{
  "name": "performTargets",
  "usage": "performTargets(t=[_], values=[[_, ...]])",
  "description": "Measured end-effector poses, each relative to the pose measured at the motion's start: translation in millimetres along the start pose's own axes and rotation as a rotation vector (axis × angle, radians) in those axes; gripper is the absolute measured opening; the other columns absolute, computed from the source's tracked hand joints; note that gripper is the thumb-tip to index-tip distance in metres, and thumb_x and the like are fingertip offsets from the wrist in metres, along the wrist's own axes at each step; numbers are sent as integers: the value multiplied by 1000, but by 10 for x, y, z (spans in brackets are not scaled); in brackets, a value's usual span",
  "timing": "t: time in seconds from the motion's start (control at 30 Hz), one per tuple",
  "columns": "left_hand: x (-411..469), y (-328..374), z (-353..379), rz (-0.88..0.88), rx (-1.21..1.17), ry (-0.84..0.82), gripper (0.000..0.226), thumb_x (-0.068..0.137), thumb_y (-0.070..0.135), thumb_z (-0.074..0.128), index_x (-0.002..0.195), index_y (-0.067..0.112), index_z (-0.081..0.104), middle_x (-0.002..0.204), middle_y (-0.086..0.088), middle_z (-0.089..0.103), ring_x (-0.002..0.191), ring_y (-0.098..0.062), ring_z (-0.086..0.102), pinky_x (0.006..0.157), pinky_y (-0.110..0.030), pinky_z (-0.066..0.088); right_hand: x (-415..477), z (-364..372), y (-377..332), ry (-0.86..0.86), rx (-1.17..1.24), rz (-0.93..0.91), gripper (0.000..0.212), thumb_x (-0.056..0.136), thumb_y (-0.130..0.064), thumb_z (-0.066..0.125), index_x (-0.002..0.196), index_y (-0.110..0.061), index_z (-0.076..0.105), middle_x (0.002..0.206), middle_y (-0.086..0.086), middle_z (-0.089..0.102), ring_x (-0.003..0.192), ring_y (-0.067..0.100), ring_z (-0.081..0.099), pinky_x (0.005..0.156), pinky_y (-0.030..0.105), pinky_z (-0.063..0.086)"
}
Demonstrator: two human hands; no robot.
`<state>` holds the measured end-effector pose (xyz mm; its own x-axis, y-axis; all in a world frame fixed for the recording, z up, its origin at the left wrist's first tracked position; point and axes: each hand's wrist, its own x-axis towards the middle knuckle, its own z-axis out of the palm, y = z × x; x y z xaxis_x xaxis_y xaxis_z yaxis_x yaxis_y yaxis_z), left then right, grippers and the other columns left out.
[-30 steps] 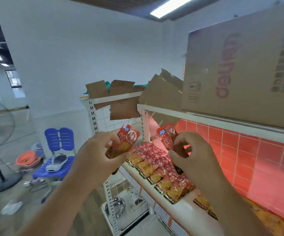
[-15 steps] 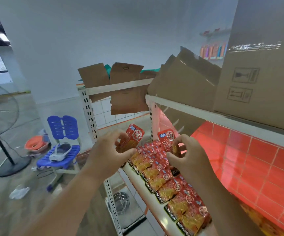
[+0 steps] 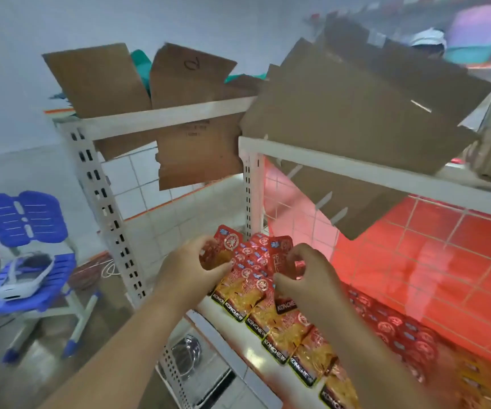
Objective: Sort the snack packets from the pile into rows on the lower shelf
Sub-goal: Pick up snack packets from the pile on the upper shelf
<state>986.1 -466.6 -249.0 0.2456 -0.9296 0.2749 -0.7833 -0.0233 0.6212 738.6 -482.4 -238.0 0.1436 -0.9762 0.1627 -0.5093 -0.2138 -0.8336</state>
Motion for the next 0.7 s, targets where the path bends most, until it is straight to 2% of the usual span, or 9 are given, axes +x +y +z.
performTargets(t=[0.07,0.17,0.2,0.3,0.43,0.53,0.6,0.7], values=[[248,-270,123,-3,-35,-46,58,75,65,80,125,43,60,110,16,67,98,-8,66,84,-38,59,115,294,24,47,-61,74,25,77,-34,74,84,-28,51,92,-4,60,79,19,59,57,30,38],[526,-631,325,51,-32,-90,59,74,70,75,124,44,56,101,24,55,91,-5,62,72,-26,51,273,738,28,86,-163,183,29,76,-38,75,82,-27,49,89,-4,57,71,13,52,56,30,36],[575,-713,388,68,-12,-101,62,73,74,72,125,44,56,98,24,52,90,-8,62,70,-26,48,316,856,21,82,-213,218,31,77,-40,75,82,-27,48,87,-4,57,68,11,50,53,30,33],[680,-1006,553,74,44,-184,82,67,86,51,134,39,52,101,14,56,96,-17,64,80,-34,54,464,1249,-21,82,-313,328,35,77,-44,74,83,-27,45,87,-2,55,70,14,50,52,32,29],[725,-1222,709,63,33,-212,67,71,87,51,114,36,58,90,12,56,81,-14,62,71,-31,52,601,1624,-38,62,-354,482,40,77,-47,70,101,-22,51,104,2,54,85,22,58,59,32,40],[742,-1284,768,79,11,-217,55,76,81,56,106,36,55,82,16,49,72,-5,56,59,-24,45,667,1790,-53,78,-413,544,42,77,-53,71,98,-27,46,105,-1,43,82,18,52,61,32,39],[748,-1322,779,103,11,-226,50,80,77,54,105,34,54,82,17,49,70,-3,55,56,-22,43,709,1868,-61,94,-429,576,40,77,-50,71,97,-27,46,111,2,45,77,15,49,58,31,40],[771,-1385,801,127,44,-241,52,81,71,56,114,31,56,88,11,53,75,-9,59,60,-26,49,781,1943,-50,75,-432,622,45,79,-45,71,112,-18,55,121,7,46,78,18,57,60,30,48]])
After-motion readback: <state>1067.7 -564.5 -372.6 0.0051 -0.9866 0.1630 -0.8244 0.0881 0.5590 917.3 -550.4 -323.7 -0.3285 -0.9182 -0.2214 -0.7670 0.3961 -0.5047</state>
